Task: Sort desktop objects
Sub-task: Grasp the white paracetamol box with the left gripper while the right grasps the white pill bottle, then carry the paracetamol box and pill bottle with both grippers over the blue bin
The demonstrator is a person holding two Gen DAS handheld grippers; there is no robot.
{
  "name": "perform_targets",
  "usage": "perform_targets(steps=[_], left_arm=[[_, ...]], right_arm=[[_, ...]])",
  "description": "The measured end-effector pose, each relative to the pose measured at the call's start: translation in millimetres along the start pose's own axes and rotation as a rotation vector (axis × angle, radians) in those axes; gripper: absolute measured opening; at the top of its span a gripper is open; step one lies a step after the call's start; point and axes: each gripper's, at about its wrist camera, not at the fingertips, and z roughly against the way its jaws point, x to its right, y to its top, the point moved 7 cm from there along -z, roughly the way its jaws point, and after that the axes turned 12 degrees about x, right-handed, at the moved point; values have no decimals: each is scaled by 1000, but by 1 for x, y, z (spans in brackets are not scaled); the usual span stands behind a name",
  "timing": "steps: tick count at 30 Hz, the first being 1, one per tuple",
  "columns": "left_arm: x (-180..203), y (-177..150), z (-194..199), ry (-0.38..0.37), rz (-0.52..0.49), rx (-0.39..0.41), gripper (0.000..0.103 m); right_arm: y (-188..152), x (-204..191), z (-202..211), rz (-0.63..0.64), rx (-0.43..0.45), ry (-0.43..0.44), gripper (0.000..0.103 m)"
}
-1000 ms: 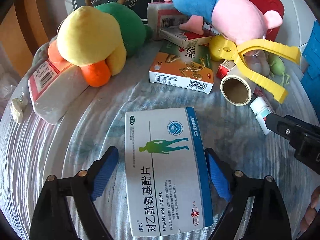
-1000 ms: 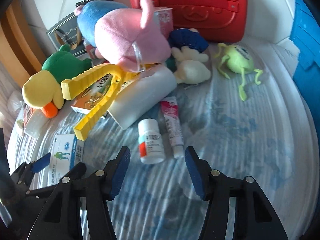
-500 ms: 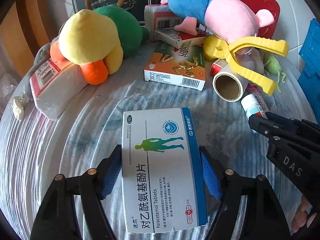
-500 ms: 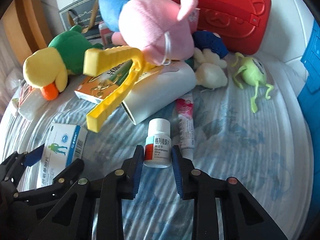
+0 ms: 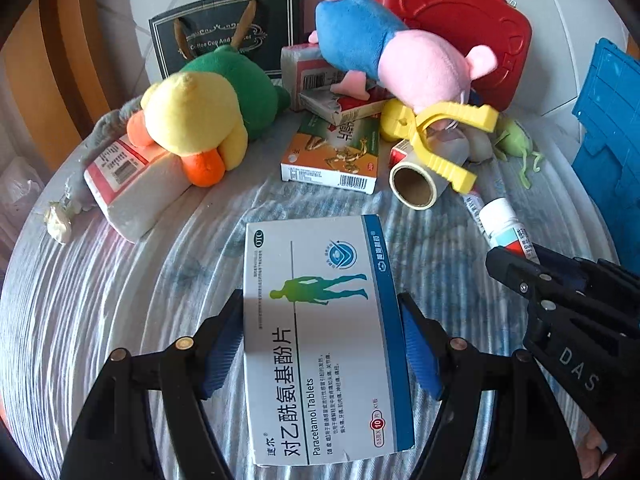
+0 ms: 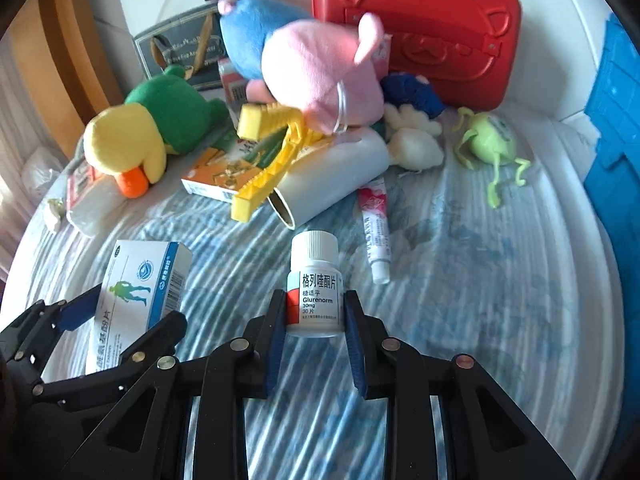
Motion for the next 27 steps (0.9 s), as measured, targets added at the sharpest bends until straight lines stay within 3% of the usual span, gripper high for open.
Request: perform_targets(steps=[7, 16, 22, 27], left_arm=[[4, 27, 69, -12, -63, 126, 73], [32, 79, 176, -107, -118, 317, 73], [78, 107, 245, -208, -136, 441, 73], [137, 117, 288, -294, -171, 504, 73]], right_arm=[[24, 0, 78, -31, 133, -22, 27], [66, -5, 208, -40, 325, -107, 27], [84, 15, 298, -41, 464, -201, 27], [91, 54, 365, -41, 550, -304, 27]])
